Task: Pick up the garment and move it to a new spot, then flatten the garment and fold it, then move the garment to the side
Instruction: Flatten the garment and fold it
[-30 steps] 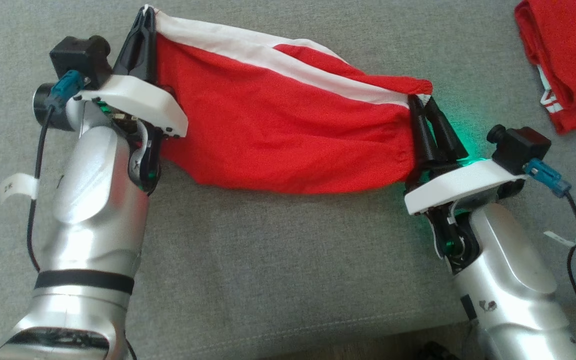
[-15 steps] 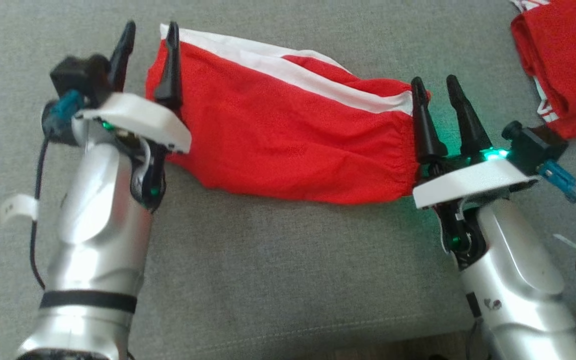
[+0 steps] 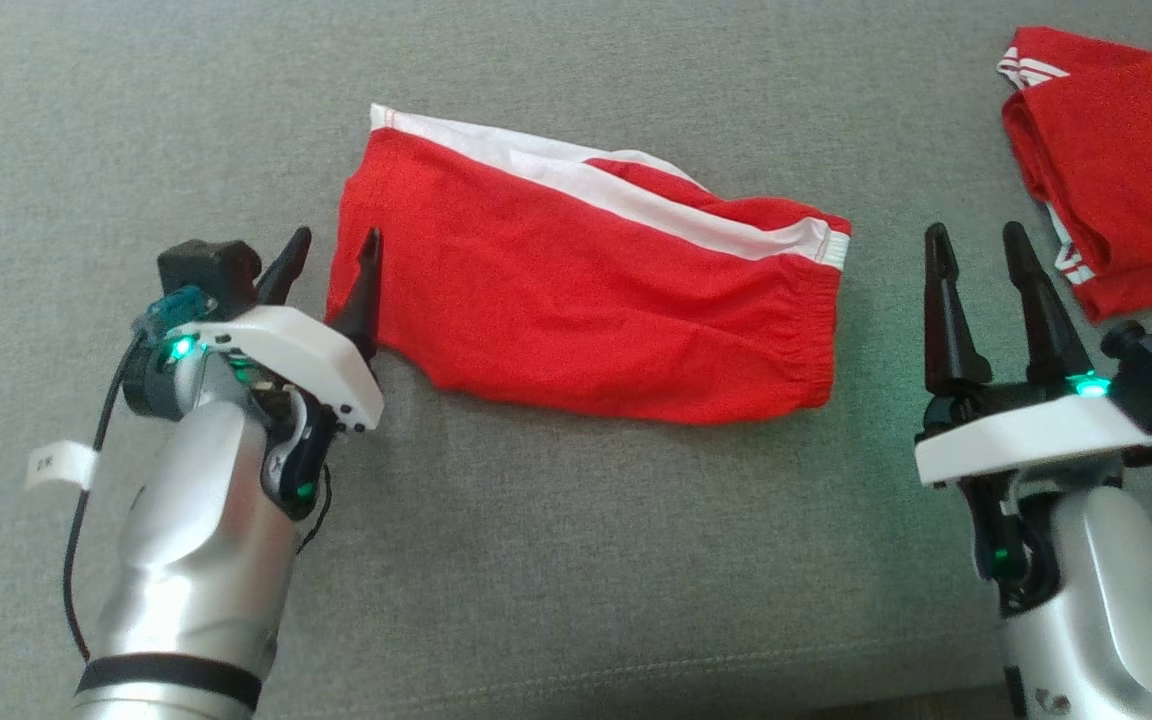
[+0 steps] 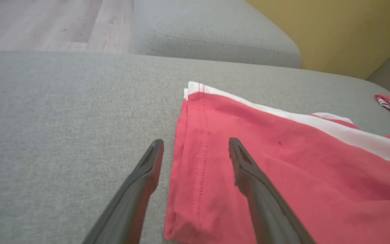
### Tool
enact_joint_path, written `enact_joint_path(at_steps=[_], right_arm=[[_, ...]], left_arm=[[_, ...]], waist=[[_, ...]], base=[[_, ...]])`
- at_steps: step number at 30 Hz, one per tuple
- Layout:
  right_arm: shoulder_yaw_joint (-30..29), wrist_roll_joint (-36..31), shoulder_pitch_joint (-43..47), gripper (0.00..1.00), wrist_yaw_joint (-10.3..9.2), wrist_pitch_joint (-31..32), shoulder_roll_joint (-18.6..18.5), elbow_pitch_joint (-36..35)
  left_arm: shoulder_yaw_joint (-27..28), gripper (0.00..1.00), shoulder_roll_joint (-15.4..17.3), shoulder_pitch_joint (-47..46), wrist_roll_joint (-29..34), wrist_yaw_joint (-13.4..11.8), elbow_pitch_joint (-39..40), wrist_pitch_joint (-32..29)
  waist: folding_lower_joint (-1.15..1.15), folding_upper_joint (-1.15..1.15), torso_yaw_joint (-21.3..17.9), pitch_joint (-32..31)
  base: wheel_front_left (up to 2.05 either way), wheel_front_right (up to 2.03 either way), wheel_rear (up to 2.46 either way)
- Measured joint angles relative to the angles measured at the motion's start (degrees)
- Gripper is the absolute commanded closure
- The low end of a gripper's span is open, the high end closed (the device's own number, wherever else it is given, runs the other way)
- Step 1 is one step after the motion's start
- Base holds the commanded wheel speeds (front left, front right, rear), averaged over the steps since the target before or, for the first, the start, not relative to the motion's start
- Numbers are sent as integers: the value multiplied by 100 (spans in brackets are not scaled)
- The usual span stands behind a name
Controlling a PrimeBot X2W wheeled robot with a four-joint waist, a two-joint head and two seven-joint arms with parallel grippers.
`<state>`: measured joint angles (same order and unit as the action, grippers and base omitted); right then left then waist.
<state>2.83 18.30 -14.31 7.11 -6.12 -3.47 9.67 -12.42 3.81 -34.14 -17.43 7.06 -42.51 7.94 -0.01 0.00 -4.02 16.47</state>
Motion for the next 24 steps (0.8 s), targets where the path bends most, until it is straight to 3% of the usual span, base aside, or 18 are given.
enact_joint_path(at_steps=[6, 15, 16, 17, 18, 19, 20, 24], right_arm=[[-136, -24, 242, 0, 0, 270, 23, -497], [-140, -22, 319, 0, 0, 363, 36, -725], [-141, -22, 319, 0, 0, 363, 36, -727], [-141, -22, 319, 0, 0, 363, 37, -732], [-140, -21, 319, 0, 0, 363, 37, -736], [-140, -15, 319, 0, 0, 361, 37, -738], [-134, -14, 319, 0, 0, 361, 37, -738], [-129, -14, 319, 0, 0, 361, 38, -737]], left_arm=[[-209, 0, 81, 1, -399, 8, -170, -676], [-594, 0, 356, -81, -1143, 25, 121, -1159], [-643, 9, 374, -81, -1212, 25, 168, -1196], [-721, 42, 388, -80, -1291, 25, 210, -1214], [-782, 67, 393, -79, -1368, 25, 246, -1245], [-856, 89, 397, -76, -1451, 25, 280, -1272], [-946, 100, 399, -64, -1532, 25, 319, -1293], [-1152, 100, 419, -4, -1772, 25, 437, -1284]], waist=[[1, 0, -106, 78], [1, 0, -234, 256], [2, 0, -238, 264], [1, 0, -241, 269], [1, 0, -244, 272], [2, 0, -246, 274], [2, 0, -247, 276], [2, 0, -236, 267]], base=[[0, 0, 0], [0, 0, 0], [0, 0, 0], [0, 0, 0], [0, 0, 0], [0, 0, 0], [0, 0, 0], [0, 0, 0]])
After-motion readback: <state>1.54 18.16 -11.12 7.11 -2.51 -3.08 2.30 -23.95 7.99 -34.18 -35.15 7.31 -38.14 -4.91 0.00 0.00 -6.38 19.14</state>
